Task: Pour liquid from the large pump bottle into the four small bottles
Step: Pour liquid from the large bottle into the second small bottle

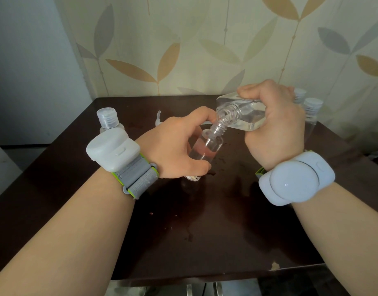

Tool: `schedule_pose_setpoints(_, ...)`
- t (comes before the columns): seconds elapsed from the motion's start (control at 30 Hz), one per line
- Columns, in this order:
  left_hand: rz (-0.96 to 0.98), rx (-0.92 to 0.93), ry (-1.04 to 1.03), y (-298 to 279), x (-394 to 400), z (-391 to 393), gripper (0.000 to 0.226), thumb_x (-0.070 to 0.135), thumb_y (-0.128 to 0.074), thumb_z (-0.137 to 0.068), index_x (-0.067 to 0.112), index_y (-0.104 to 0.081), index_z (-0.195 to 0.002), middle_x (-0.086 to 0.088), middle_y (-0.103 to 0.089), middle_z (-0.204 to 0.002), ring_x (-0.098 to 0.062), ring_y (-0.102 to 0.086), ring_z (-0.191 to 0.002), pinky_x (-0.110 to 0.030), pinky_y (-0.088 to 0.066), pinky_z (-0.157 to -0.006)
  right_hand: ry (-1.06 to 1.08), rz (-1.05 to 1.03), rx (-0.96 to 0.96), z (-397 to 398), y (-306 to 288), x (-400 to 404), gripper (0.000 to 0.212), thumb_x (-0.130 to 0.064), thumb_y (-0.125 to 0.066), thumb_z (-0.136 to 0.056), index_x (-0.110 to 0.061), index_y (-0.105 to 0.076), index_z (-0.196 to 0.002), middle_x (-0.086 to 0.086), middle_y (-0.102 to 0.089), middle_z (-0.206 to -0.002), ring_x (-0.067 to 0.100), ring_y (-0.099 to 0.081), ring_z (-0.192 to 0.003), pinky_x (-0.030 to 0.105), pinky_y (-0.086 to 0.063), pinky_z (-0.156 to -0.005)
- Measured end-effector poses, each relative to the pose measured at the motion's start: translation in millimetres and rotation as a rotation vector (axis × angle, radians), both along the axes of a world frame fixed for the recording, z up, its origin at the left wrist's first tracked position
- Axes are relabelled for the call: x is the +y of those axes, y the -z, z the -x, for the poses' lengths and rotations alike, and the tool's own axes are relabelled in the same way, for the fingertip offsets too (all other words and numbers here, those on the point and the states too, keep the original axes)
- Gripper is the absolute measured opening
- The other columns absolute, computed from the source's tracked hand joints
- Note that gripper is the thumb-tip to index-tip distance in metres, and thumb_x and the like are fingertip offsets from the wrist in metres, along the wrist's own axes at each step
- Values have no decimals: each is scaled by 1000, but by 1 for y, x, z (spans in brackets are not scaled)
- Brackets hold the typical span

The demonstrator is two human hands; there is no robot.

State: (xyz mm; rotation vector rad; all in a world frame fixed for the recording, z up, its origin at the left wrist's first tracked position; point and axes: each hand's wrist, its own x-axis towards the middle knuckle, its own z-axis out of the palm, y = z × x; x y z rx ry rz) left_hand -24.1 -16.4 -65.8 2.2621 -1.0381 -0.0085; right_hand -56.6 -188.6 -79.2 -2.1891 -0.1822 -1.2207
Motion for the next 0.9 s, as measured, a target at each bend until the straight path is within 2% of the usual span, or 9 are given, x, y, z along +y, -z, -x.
schedule_pose_setpoints(0.07,1,-2,-1,1,0,-1,60,16,-73,-64,38,-39,-107,6,-68,-77,-10,-61,-53,-20,-47,-53,2,14,-4,1,1,0,45,26,-57,-54,0,-61,-91,16,-63,-95,12,-45,-94,67,-31,-94)
schedule_pose_setpoints(0.17,0,-7,-3,2,0,-1,60,16,-73,-64,37,-39,-109,5,-67,-76,-10,-60,-53,-21,-47,-53,0,29,-22,2,2,2,45,26,-58,-54,0,-61,-91,13,-64,-93,23,-52,-98,67,-32,-93)
schedule_pose_setpoints(0.3,7,-1,-6,1,1,-2,60,19,-73,-62,39,-38,-108,10,-67,-76,-6,-60,-53,-19,-47,-54,0,26,-18,1,0,3,44,24,-61,-54,0,-61,-90,7,-61,-88,13,-41,-90,69,-35,-88)
schedule_pose_setpoints(0.43,35,13,-12,0,0,0,53,28,-65,-56,50,-35,-92,17,-66,-75,-5,-59,-50,-14,-45,-51,2,18,-23,2,0,4,41,20,-65,-56,-3,-61,-91,-7,-50,-84,14,-46,-85,70,-34,-88)
schedule_pose_setpoints(0.57,66,15,1,0,0,0,56,23,-70,-60,52,-34,-91,23,-64,-80,-3,-57,-48,-10,-41,-49,-11,-41,5,4,-2,6,43,18,-61,-57,-4,-61,-93,-12,-47,-81,3,-37,-83,68,-33,-90)
schedule_pose_setpoints(0.63,71,11,-10,0,0,0,54,28,-67,-56,53,-33,-90,20,-64,-79,-3,-57,-48,-10,-41,-50,-20,-67,27,5,-2,6,44,18,-59,-57,-5,-61,-94,-14,-45,-79,5,-38,-87,66,-33,-92)
schedule_pose_setpoints(0.83,123,6,-11,-2,-1,1,52,29,-66,-55,49,-35,-91,20,-64,-81,-7,-60,-51,-15,-46,-52,-19,-102,66,4,-2,7,44,13,-61,-58,-7,-59,-98,7,-59,-83,25,-54,-85,62,-35,-95)
schedule_pose_setpoints(0.9,158,0,-13,-3,-1,1,52,28,-68,-56,48,-36,-91,17,-64,-81,-9,-60,-49,-18,-48,-51,-46,-110,80,3,-2,7,44,9,-65,-58,-8,-58,-98,8,-62,-85,29,-58,-87,61,-36,-94)
